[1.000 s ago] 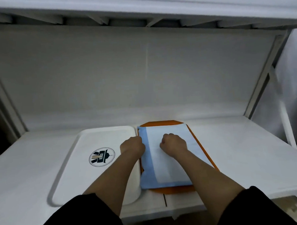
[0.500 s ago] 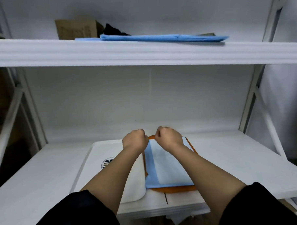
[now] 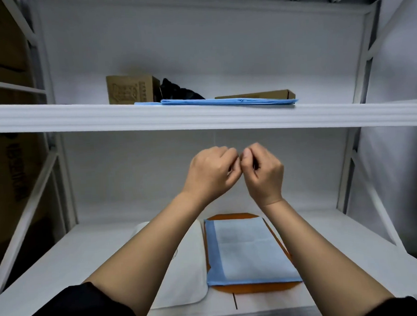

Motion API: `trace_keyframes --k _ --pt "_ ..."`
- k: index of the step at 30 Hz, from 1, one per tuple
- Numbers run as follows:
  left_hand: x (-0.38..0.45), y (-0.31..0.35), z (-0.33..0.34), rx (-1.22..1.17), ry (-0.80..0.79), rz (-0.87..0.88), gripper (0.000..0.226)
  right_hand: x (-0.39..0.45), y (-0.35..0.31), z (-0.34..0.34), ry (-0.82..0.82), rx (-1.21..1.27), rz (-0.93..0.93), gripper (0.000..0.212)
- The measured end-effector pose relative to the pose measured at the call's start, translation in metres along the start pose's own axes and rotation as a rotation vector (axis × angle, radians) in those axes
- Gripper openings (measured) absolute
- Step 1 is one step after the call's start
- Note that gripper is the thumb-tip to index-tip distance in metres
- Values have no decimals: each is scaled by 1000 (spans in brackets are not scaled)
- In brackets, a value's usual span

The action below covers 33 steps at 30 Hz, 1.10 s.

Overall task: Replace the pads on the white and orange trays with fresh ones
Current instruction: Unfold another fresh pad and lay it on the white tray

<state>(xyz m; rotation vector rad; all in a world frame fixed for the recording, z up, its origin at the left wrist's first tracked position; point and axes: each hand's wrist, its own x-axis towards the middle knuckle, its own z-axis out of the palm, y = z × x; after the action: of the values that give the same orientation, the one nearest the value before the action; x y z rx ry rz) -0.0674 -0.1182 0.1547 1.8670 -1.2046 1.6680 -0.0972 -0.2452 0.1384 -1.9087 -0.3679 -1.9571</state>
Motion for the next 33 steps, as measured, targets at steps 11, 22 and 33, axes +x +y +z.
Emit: trace_keyframes --k 11,22,33 --pt "65 -2 -39 171 223 207 20 80 -19 -29 182 -97 -330 26" --pt "101 -36 -41 326 -154 -247 37 131 -4 -12 -437 -380 -64 40" --pt "110 -69 -40 296 -692 -471 60 144 18 -7 -869 -470 94 54"
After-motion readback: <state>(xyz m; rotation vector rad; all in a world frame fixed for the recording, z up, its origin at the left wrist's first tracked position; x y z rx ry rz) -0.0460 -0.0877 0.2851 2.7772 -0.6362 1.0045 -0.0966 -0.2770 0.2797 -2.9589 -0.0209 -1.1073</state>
